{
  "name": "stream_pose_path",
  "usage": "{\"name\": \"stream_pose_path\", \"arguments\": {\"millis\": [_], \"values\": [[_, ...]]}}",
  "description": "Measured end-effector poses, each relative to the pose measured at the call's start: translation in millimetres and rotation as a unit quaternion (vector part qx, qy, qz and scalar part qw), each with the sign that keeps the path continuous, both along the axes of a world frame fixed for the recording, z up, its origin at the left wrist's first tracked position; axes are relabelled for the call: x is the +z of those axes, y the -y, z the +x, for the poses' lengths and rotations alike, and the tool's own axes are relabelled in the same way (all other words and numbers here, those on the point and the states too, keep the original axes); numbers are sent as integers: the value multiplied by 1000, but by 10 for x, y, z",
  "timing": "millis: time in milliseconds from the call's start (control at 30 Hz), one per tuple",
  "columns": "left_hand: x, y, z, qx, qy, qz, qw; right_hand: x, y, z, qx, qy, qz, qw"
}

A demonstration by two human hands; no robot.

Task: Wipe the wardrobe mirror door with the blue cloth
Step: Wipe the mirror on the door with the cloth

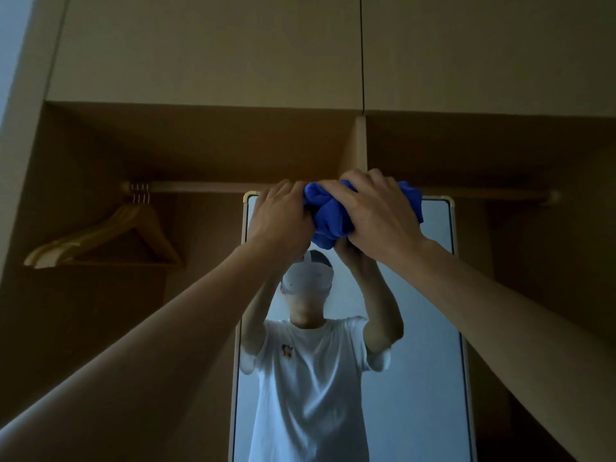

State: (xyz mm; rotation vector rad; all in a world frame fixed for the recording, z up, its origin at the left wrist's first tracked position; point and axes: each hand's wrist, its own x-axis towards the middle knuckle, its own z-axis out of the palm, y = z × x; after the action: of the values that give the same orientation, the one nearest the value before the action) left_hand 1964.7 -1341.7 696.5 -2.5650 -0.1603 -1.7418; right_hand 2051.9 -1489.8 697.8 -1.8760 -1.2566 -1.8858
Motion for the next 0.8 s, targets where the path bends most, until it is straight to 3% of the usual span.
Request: {"name": "stream_pose_path", "arguments": {"millis": [500, 800], "values": [[-570, 98, 26, -55, 50, -2, 997, -471, 53, 21, -8, -51, -21, 998], [-1190, 115, -69, -95, 18, -32, 995, -1020, 49, -19, -20, -71, -35, 997]]}}
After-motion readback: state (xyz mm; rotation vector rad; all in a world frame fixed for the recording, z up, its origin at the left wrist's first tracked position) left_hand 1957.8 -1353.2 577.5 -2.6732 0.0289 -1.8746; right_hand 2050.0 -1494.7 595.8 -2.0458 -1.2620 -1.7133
